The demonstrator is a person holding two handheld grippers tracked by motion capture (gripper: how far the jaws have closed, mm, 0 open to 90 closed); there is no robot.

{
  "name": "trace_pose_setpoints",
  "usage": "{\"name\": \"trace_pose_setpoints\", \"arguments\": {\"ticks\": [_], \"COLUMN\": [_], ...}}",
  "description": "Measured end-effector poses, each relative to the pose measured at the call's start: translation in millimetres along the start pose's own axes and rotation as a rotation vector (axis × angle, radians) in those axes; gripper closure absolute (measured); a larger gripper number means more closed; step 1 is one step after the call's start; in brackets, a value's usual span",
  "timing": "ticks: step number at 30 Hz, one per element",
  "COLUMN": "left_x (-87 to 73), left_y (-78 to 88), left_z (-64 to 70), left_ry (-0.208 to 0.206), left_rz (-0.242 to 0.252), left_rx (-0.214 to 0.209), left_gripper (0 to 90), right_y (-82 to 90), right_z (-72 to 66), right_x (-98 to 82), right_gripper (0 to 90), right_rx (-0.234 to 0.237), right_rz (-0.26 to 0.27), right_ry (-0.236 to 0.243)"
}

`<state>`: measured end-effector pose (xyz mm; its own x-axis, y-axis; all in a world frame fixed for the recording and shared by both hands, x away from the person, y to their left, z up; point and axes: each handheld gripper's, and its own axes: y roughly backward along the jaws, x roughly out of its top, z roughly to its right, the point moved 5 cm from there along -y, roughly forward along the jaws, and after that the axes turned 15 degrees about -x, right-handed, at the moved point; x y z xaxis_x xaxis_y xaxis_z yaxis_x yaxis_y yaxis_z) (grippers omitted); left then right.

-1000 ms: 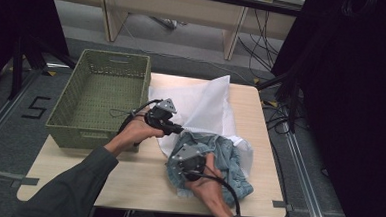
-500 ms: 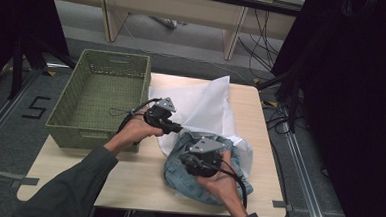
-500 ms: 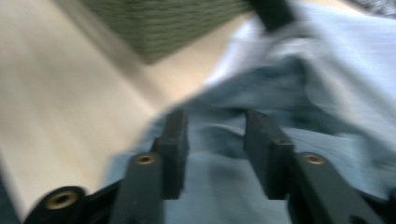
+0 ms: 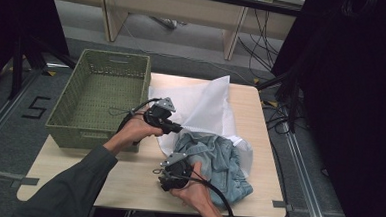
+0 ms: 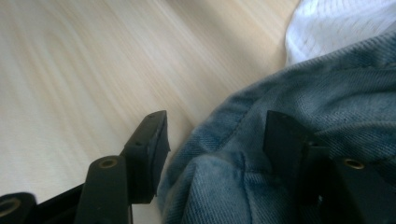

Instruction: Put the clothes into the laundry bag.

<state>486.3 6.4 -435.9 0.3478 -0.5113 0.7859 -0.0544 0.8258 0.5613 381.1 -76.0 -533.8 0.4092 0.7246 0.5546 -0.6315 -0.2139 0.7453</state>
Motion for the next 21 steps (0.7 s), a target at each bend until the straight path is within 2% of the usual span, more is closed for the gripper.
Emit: {"name": "trace_pose_setpoints", "arguments": {"ticks": [2,3,4,6,7,8,10,11,12,13,14,16,17,19,20,21], "left_x": [0.0,0.1,0.0,-0.3,-0.2,-0.1,0.4,0.5,0.9,2.0,1.8,2.8,3.4,4.2,4.7,5.0], "left_y": [-0.8,-1.1,-1.0,-1.3,-1.4,-1.4,-0.8,0.5,1.4,0.9,3.0,3.7,4.1,3.8,3.6,2.9], "left_z": [0.3,1.0,0.9,0.9,0.9,1.1,1.7,1.7,1.9,3.4,2.6,2.8,3.0,4.3,4.8,6.3], "left_ry": [0.003,0.007,0.005,0.006,0.007,0.007,0.003,-0.005,-0.01,0.002,-0.011,-0.012,-0.015,-0.008,-0.017,-0.016], "left_rz": [0.003,0.009,0.008,0.007,0.008,0.009,0.012,0.004,0.004,0.026,0.007,0.013,0.013,0.02,0.018,0.017], "left_rx": [-0.004,0.001,0.001,0.002,0.002,0.002,0.002,0.003,0.003,0.002,0.005,0.007,0.007,0.008,0.005,0.004], "left_gripper": [88.6,88.6,88.6,88.6,88.7,88.6,88.7,88.8,88.8,88.9,88.9,88.9,89.0,89.0,89.0,89.0], "right_y": [-2.2,-4.8,-4.0,-2.4,-0.6,-0.1,5.9,10.6,14.6,20.4,27.5,42.7,48.3,56.8,55.7,52.3], "right_z": [-0.5,-1.1,0.3,5.1,1.5,3.9,8.9,11.5,20.4,29.0,37.1,55.6,67.8,87.6,96.2,103.3], "right_x": [-1.8,-1.4,-2.2,-3.4,-3.3,-3.2,-1.3,-0.1,1.2,2.4,3.3,3.2,2.8,-2.3,-5.7,-10.5], "right_gripper": [50.5,56.0,63.5,76.0,78.1,84.1,85.5,85.8,85.9,86.0,86.1,86.2,86.2,86.3,86.2,86.2], "right_rx": [-0.005,-0.065,-0.033,-0.047,-0.035,-0.05,-0.063,-0.059,-0.083,-0.104,-0.109,-0.114,-0.138,-0.147,-0.165,-0.169], "right_rz": [-0.006,0.022,0.013,0.011,0.002,0.013,0.026,0.028,0.05,0.065,0.074,0.093,0.121,0.115,0.118,0.098], "right_ry": [0.037,0.023,0.028,0.057,0.015,0.028,0.02,-0.012,0.004,-0.012,-0.041,-0.102,-0.123,-0.16,-0.18,-0.192]}}
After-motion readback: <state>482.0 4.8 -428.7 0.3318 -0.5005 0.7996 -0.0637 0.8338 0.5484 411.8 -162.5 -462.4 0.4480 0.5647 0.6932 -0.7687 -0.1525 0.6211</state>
